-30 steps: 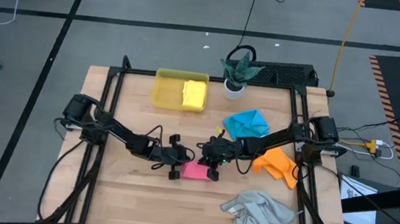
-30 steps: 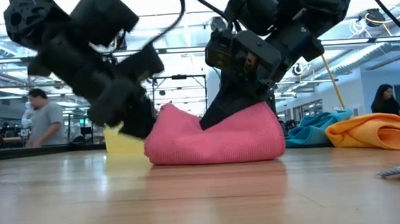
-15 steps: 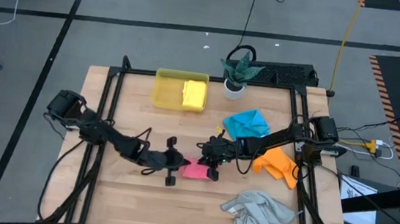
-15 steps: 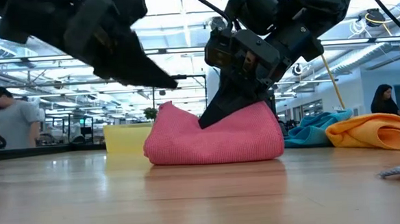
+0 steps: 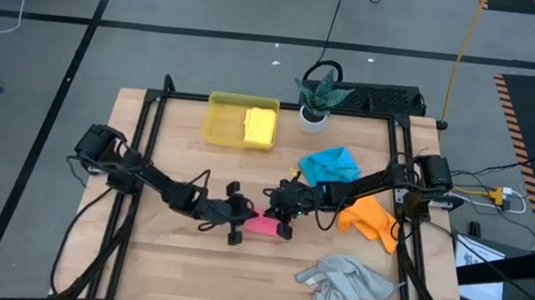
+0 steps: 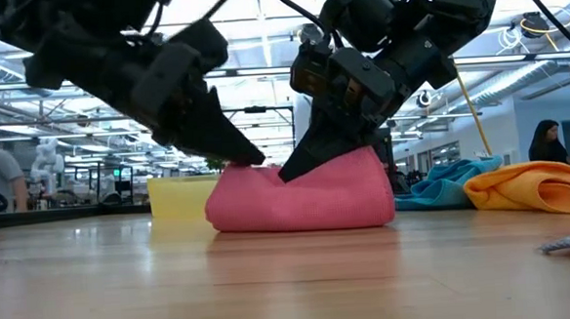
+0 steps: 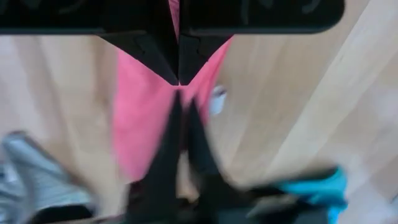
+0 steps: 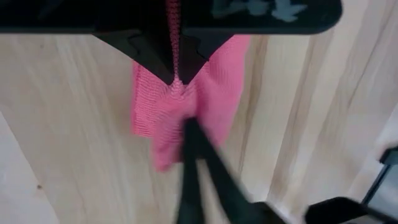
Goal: Fold microfiber towels
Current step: Fold the pink microfiber cloth
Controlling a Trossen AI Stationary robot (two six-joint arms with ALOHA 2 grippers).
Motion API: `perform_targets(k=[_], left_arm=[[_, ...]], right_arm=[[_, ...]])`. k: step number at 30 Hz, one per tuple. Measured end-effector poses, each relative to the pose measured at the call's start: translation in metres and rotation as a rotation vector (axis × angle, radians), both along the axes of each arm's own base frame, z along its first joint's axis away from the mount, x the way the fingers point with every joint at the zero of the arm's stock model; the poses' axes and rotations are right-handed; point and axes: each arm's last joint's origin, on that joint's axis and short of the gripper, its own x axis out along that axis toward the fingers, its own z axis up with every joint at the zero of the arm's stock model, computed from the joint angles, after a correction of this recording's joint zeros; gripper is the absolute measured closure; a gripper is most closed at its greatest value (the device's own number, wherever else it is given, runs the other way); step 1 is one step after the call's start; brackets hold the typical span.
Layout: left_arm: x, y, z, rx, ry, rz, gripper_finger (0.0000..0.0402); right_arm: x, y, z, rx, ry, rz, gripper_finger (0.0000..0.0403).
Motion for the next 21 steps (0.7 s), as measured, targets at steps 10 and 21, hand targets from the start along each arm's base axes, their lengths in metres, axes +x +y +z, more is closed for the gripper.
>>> perform_targets(k=[10,21], left_arm=[[-0.006,0.011,-0.011,-0.042,0.129,0.094,0.0389],[-0.007,0.009,-0.011,-0.039,0.130,0.094,0.0387]], right_arm=[[0.000,-0.002,0.000,-0.036,-0.007,0.020,0.0322],[-0.020,-0.002,0.040,-0.155,0.007,-0.152,0.0275]])
